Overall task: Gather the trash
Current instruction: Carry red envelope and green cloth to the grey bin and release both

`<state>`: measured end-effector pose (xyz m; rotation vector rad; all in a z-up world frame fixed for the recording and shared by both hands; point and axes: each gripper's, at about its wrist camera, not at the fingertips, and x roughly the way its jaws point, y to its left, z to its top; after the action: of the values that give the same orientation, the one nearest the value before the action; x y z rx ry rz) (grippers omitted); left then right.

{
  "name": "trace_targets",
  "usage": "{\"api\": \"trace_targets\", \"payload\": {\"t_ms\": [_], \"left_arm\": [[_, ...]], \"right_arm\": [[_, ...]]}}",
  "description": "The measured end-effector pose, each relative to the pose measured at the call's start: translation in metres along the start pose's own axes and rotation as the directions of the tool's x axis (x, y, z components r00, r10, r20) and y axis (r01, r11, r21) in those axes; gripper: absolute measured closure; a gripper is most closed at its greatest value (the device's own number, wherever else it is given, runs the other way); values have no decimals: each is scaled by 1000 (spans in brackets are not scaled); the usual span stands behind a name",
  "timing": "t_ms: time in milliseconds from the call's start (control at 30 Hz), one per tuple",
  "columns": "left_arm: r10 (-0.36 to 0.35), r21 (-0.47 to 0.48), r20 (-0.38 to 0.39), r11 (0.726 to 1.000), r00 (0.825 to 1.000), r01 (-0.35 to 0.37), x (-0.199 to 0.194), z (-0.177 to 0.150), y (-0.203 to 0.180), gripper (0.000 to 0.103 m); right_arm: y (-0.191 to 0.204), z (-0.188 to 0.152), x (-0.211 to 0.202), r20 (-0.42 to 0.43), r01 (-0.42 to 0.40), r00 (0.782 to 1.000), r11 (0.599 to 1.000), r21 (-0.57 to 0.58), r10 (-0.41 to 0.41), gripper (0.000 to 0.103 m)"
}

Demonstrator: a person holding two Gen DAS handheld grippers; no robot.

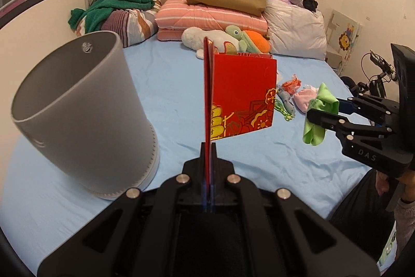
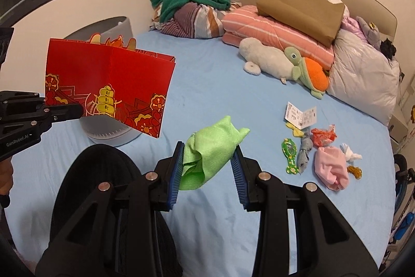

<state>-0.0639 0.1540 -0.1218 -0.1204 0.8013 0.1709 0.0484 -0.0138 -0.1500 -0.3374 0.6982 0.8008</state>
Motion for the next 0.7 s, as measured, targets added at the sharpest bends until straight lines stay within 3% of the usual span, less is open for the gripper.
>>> {"api": "trace_targets", "payload": {"t_ms": [300, 533, 700], "left_arm": [[137, -91, 85, 987, 987, -129, -75, 9, 72, 101], [236, -182, 115, 960, 965, -213, -102, 25, 131, 101], [267, -205, 128, 949, 955, -238, -106, 40, 158, 101]], "right_arm": [[79, 62, -16, 68, -129, 988, 983, -132, 139, 69], [132, 114, -7, 95, -200, 970, 958, -207, 223, 69], [154, 153, 5, 107, -221, 962, 949, -226, 250, 69]]}}
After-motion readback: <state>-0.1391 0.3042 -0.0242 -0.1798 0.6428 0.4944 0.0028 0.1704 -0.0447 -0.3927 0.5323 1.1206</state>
